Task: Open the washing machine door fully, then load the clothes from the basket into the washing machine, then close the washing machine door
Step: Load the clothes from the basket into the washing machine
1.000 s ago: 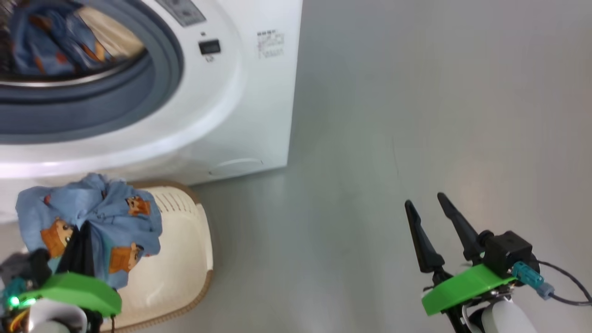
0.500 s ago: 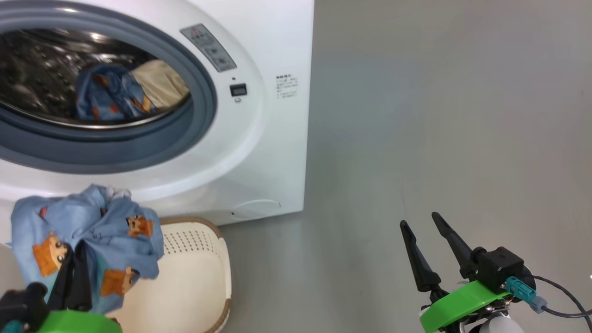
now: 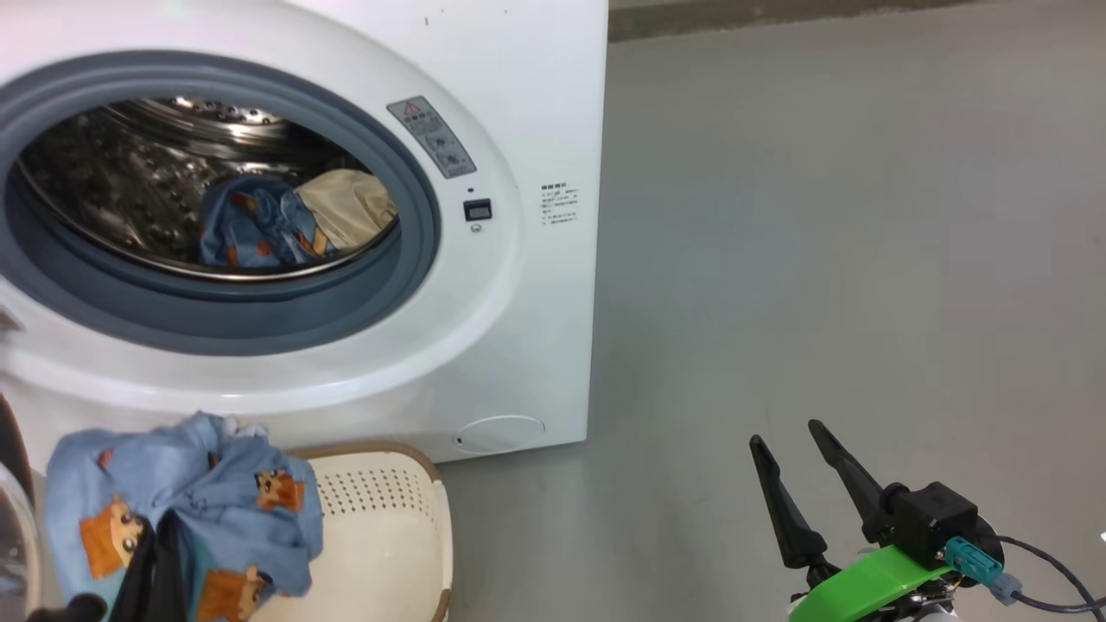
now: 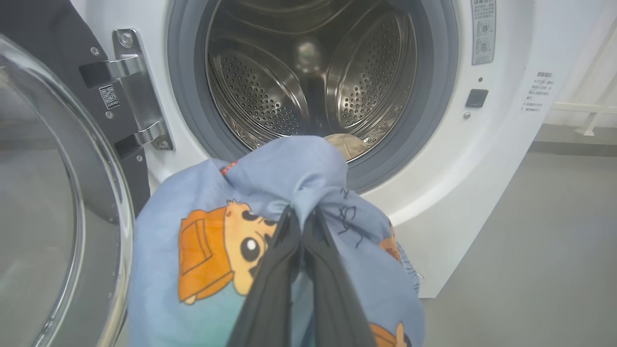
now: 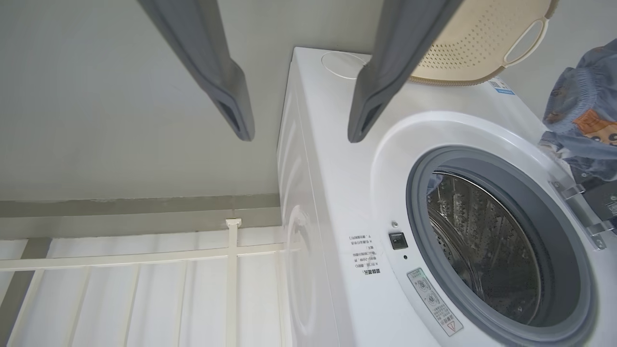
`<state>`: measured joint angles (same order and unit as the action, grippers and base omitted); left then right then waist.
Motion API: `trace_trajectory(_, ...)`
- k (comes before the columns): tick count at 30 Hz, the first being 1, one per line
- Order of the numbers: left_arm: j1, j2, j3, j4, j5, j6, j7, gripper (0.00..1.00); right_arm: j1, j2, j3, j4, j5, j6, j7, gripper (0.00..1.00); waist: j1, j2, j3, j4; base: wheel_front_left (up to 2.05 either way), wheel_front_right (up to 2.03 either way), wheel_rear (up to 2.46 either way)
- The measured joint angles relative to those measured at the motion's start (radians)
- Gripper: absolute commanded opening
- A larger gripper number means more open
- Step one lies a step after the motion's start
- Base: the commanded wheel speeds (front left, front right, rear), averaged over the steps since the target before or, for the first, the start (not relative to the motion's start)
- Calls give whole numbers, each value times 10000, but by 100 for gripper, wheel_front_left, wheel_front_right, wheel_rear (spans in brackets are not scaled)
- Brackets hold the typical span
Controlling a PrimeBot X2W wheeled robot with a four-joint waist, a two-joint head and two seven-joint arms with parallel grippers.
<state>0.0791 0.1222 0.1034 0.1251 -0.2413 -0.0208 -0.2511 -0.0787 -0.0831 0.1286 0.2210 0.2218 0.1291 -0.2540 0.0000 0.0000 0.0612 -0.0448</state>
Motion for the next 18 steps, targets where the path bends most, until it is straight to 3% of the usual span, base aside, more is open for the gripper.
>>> trace_trajectory(18,485,-305,213,-111,247,-29,0,0,314,6,-90,-274,-10,0,96,100,0,0,-337,-108,0,0,0)
